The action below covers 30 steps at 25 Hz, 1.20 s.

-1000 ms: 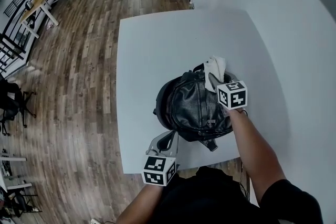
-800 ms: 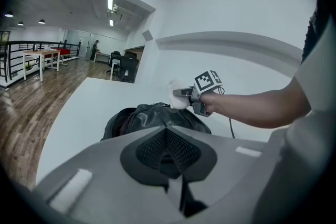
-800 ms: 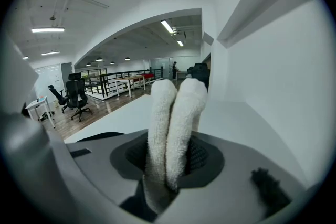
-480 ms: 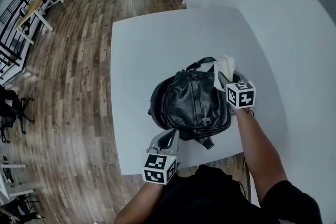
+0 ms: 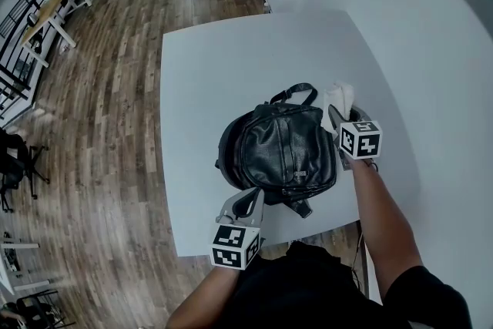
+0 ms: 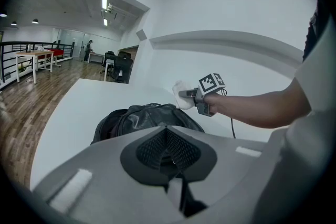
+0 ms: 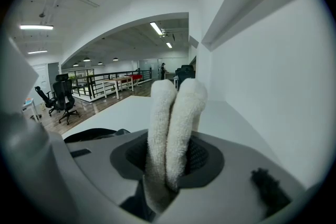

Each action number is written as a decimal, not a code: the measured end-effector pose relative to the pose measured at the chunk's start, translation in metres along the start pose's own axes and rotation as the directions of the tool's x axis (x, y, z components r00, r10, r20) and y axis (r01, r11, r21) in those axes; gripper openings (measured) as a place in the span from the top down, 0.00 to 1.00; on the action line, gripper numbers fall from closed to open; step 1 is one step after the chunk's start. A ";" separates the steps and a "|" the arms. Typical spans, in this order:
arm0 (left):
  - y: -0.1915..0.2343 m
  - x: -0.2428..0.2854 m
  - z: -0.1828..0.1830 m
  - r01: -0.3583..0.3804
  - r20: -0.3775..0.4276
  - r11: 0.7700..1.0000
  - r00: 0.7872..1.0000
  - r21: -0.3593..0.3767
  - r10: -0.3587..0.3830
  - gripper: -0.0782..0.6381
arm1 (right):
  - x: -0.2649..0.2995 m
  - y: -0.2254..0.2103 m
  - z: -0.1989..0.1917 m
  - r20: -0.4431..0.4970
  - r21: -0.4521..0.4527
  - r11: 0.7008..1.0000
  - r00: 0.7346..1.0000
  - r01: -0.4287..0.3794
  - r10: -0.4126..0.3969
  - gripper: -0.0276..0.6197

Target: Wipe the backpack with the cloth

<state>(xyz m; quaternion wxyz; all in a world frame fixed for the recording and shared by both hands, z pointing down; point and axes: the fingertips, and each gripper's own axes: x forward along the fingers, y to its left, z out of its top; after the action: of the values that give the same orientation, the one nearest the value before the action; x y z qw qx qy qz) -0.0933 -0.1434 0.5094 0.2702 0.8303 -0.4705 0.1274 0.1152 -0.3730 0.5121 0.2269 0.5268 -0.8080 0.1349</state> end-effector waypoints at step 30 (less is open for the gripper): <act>0.032 -0.041 -0.013 -0.077 0.029 0.995 0.996 -0.068 0.079 0.88 | -0.003 0.196 -0.003 0.073 0.024 0.946 0.944 -0.325 0.322 0.76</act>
<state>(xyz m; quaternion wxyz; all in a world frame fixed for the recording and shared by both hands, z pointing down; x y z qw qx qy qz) -0.1413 -0.1201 0.5116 0.2850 0.8038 -0.5106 0.1089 -0.0622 -0.2894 0.5174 0.1645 0.3954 -0.8881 0.1668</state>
